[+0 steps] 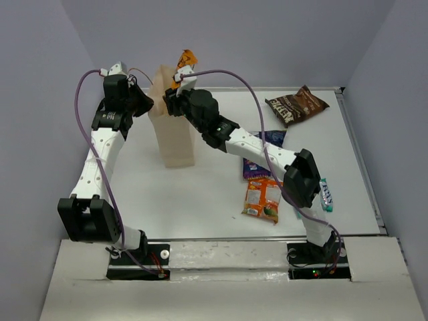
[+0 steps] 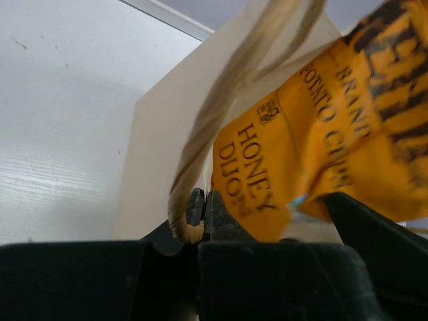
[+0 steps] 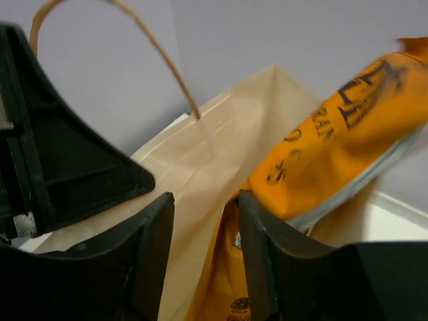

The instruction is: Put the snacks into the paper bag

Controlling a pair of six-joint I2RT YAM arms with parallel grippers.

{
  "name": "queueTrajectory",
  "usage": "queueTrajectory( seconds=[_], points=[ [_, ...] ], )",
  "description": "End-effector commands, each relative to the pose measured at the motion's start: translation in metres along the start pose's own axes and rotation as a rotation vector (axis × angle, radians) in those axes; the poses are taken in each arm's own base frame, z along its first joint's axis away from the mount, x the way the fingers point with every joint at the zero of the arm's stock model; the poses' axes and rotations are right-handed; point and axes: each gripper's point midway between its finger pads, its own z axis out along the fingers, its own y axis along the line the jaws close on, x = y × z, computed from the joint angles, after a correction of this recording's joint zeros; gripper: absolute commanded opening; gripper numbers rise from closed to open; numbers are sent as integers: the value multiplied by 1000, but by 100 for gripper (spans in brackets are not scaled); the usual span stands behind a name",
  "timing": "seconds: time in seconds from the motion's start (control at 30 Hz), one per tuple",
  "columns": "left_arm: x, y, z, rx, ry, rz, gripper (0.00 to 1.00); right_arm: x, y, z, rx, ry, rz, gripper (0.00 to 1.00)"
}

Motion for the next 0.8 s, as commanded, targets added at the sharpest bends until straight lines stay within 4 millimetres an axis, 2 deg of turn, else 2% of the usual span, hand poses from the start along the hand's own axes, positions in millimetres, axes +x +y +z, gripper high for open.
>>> queueTrajectory(
  seconds=[0.0, 0.07, 0.1, 0.13, 0.23, 0.27, 0.3, 0.33, 0.37, 0.43, 0.47, 0.5, 0.53, 0.57, 0.6, 0.63, 0.67, 0.7, 0.73, 0.77],
  points=[
    [-11, -12, -5, 44, -37, 12, 0, -8, 14, 1, -67, 43, -30, 64],
    [-10, -11, -5, 43, -36, 10, 0, -16, 16, -2, -79, 55, -36, 80],
    [-9, -10, -4, 42, -33, 8, 0, -26, 18, -4, -92, 44, -38, 82],
    [-8, -10, -4, 43, -32, 7, 0, -51, 20, -8, -107, 7, -44, 82],
    [-8, -10, -3, 43, -32, 9, 0, -90, 26, -22, -157, -46, -46, 86],
    [-8, -10, -3, 41, -30, 8, 0, -119, 27, -33, -171, -93, -44, 87],
    [-10, -10, -3, 42, -34, 8, 0, -132, 32, -41, -208, -112, -48, 88],
    [-9, -10, -2, 42, -33, 8, 0, -135, 32, -47, -223, -100, -65, 88],
    [-8, -9, -2, 40, -30, 8, 0, -158, 31, -62, -232, -125, -55, 89],
    [-8, -8, -1, 37, -31, 9, 0, -176, 24, -77, -211, -143, -35, 90],
    [-9, -9, -2, 37, -32, 11, 0, -190, 12, -94, -162, -151, -16, 90],
    [-7, -8, -1, 35, -28, 10, 0, -196, -10, -101, -113, -151, -6, 91],
    [-7, -8, -1, 36, -30, 10, 0, -189, -30, -108, -70, -105, 74, 91],
    [-7, -8, 0, 36, -27, 12, 0, -163, -57, -111, -14, -32, 112, 91],
    [-7, -8, 0, 38, -27, 12, 0, -170, -84, -131, 21, -30, 157, 91],
    [-7, -8, 1, 40, -25, 14, 0, -157, -143, -140, 147, -7, 227, 91],
    [-7, -9, 1, 41, -24, 15, 0, -134, -171, -153, 220, 49, 245, 91],
    [-7, -9, 1, 43, -25, 15, 0, -78, -199, -167, 303, 167, 252, 91],
    [-8, -10, 2, 47, -24, 18, 0, -70, -240, -191, 398, 183, 270, 92],
    [-8, -11, 1, 48, -24, 20, 0, -46, -257, -203, 439, 238, 294, 93]
  ],
)
